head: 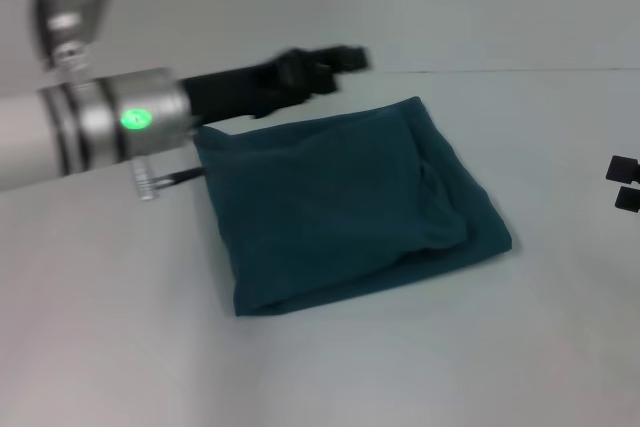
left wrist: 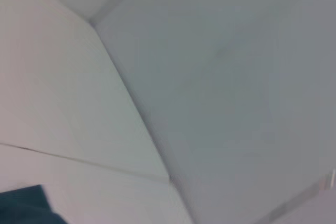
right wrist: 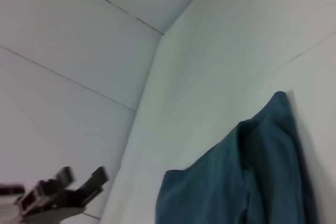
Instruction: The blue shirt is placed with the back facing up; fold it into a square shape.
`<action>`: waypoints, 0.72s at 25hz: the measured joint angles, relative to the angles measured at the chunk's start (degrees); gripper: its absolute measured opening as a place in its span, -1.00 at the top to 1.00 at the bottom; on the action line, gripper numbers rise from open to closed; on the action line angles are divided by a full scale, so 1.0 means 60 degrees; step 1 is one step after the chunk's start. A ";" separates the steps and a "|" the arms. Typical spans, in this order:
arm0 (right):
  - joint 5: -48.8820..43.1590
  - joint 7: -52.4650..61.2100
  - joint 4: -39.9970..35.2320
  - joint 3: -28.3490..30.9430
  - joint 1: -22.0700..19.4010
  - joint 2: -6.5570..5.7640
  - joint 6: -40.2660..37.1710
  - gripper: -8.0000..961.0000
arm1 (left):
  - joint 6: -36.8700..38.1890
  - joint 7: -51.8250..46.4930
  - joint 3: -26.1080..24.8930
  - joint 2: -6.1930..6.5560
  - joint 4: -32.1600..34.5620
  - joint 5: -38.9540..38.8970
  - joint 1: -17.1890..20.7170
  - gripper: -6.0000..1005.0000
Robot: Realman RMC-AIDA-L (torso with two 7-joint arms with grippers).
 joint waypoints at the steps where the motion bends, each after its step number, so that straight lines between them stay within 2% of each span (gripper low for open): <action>1: -0.0055 0.0032 0.0001 -0.0016 0.0040 -0.0019 0.0041 -0.78 | 0.0099 -0.0437 -0.0110 0.0104 -0.0048 -0.0211 0.0290 -0.11; 5: -0.1062 0.0748 0.0001 -0.0021 0.0580 -0.0183 0.0396 -0.78 | 0.0706 -0.1928 -0.0664 0.0623 -0.0662 -0.0217 0.1122 -0.43; 7: -0.1969 0.1329 -0.0002 -0.0021 0.1143 -0.0257 0.0646 -0.78 | 0.1429 -0.1974 -0.1487 0.0728 -0.0878 0.0010 0.1521 -0.55; 12: -0.3444 0.2240 -0.0036 -0.0159 0.2632 -0.0258 0.1332 -0.78 | 0.2442 -0.1894 -0.2342 0.0699 -0.0572 0.0929 0.2172 -0.71; 14: -0.3737 0.2501 -0.0013 -0.0509 0.3253 -0.0167 0.1692 -0.78 | 0.2766 -0.1740 -0.2453 0.0672 -0.0460 0.1324 0.2329 -0.77; 18: -0.4158 0.3108 0.0026 -0.1766 0.4255 0.0217 0.2694 -0.78 | 0.3272 -0.1054 -0.2726 0.0607 -0.0434 0.1734 0.2588 -0.87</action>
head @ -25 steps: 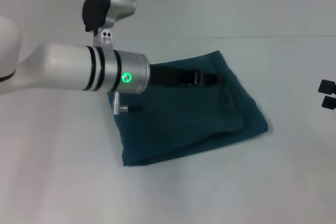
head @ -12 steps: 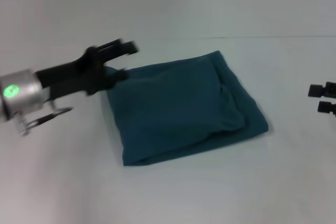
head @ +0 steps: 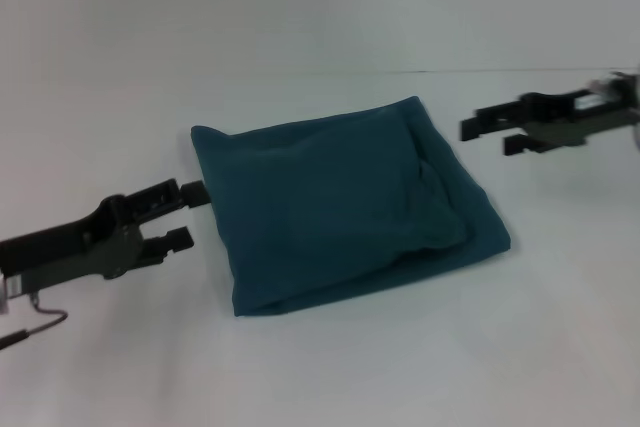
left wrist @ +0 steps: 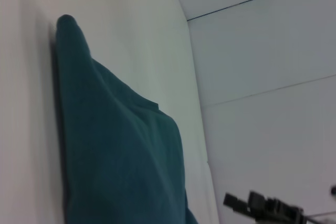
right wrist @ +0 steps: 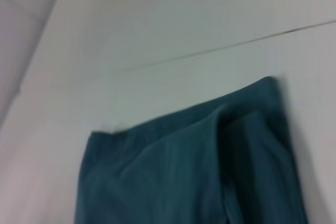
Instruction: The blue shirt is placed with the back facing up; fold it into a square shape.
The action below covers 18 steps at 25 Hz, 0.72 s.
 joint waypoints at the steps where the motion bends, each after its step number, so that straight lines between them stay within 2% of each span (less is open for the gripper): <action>1: -0.0077 0.0166 0.0034 -0.0318 0.0204 0.0099 0.0300 -0.78 | 0.0000 0.0000 0.0000 0.0000 0.0000 0.0000 0.0000 -0.87; 6: -0.0259 0.0752 0.0679 -0.1418 0.0897 0.0587 0.1615 -0.77 | 0.0079 0.0496 -0.0452 -0.0118 0.0020 0.0065 0.0393 -0.86; 11: -0.0215 0.0854 0.0859 -0.1615 0.0844 0.1017 0.2635 -0.77 | 0.0000 0.0572 -0.0428 -0.0152 0.0022 0.0068 0.0398 -0.86; 14: -0.0204 0.0820 0.0967 -0.1635 0.0791 0.1176 0.3049 -0.77 | -0.0032 0.0622 -0.0415 -0.0164 -0.0009 0.0068 0.0320 -0.86; 18: -0.0210 0.0785 0.1271 -0.1642 0.0786 0.1257 0.3460 -0.77 | -0.0075 0.0644 -0.0428 -0.0172 -0.0029 0.0063 0.0254 -0.86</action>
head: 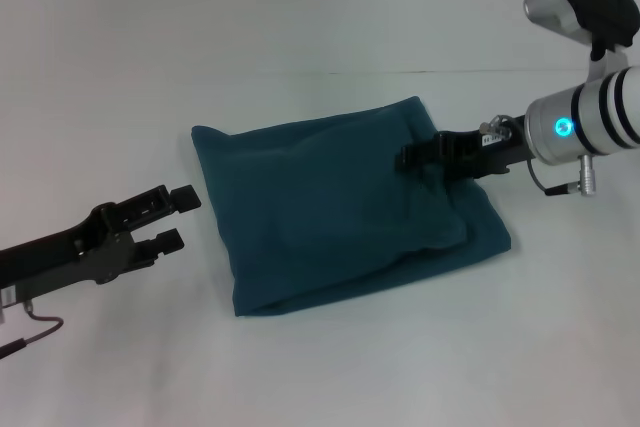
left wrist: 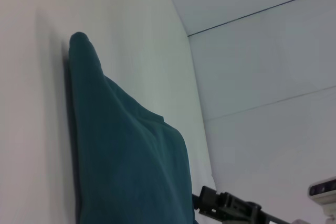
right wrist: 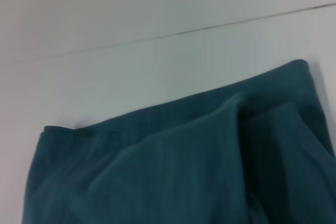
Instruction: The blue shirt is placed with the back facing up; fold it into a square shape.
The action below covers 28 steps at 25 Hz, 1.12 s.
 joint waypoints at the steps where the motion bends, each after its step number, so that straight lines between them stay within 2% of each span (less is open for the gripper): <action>1: -0.0008 -0.0006 0.0065 -0.0005 0.0007 0.0011 0.0054 -0.77 | -0.0014 0.0001 0.0001 -0.0007 -0.0001 -0.0008 -0.0012 -0.86; 12: 0.0030 -0.0114 0.0096 -0.0028 0.0098 0.0205 0.0285 -0.77 | -0.0193 0.0030 0.0021 -0.0052 -0.0036 0.0005 -0.0052 -0.86; 18: 0.0030 -0.0126 0.0117 -0.0032 0.0135 0.0225 0.0324 -0.31 | -0.0210 0.0048 -0.0024 -0.0063 -0.0036 0.0005 -0.0027 -0.86; 28: 0.0000 -0.0127 0.0129 -0.0038 0.0131 0.0245 0.0340 0.15 | -0.0225 0.0137 -0.0032 -0.0063 -0.0070 0.0005 -0.0051 -0.86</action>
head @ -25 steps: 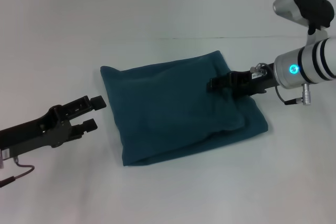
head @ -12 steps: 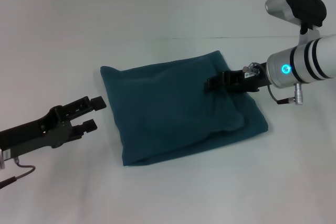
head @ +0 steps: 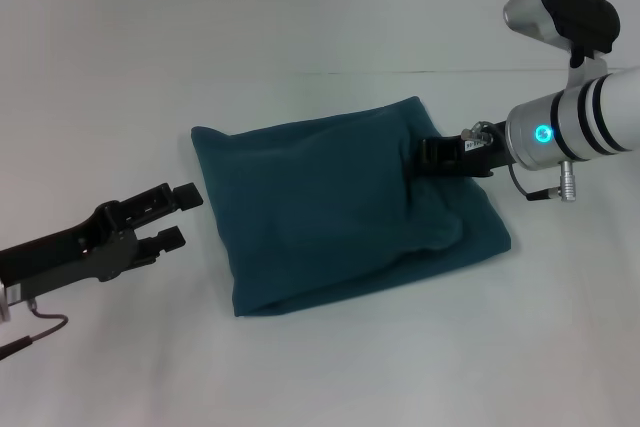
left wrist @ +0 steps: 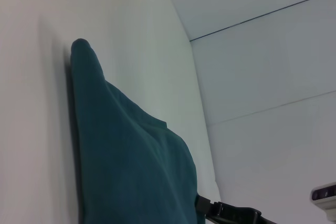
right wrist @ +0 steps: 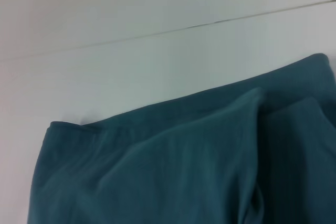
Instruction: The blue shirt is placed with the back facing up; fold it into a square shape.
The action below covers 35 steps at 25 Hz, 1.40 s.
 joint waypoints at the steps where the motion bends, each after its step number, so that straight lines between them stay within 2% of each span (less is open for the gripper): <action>1: 0.0000 0.0000 -0.0004 0.0000 0.0000 -0.0001 0.0004 0.20 | -0.0003 0.0003 -0.0002 0.0000 -0.0004 0.0000 0.0006 -0.86; 6: -0.0009 0.0000 -0.0016 -0.0005 0.0012 0.0011 0.0091 0.62 | -0.0051 0.0015 -0.0008 0.0000 -0.0010 -0.0004 0.0045 -0.86; 9: -0.0009 0.0001 -0.0037 -0.0016 0.0013 0.0021 0.0102 0.96 | -0.0071 0.0025 -0.0011 0.0000 -0.0010 -0.0005 0.0057 -0.86; 14: 0.0028 0.0055 -0.0418 0.0037 -0.0109 -0.0011 -0.0405 0.94 | -0.0068 0.0031 -0.0011 0.0000 -0.0010 -0.0026 0.0060 -0.86; 20: 0.0153 0.0410 -0.1960 0.0093 -0.0597 -0.0069 -0.1715 0.91 | -0.0073 0.0031 -0.0011 0.0000 -0.0009 -0.0062 0.0060 -0.86; 24: 0.0099 0.0661 -0.2725 0.0048 -0.0847 -0.0092 -0.2148 0.89 | -0.0073 0.0031 -0.0010 0.0000 -0.0009 -0.0072 0.0030 -0.86; 30: -0.0015 0.0695 -0.2650 0.0005 -0.0939 -0.0213 -0.1885 0.87 | -0.0073 0.0026 -0.0010 0.0000 -0.0008 -0.0075 0.0002 -0.86; 35: -0.0322 0.0650 -0.2175 -0.0023 -0.0848 -0.0218 -0.1376 0.85 | -0.0082 0.0019 -0.0010 -0.0006 -0.0035 -0.0075 0.0001 -0.86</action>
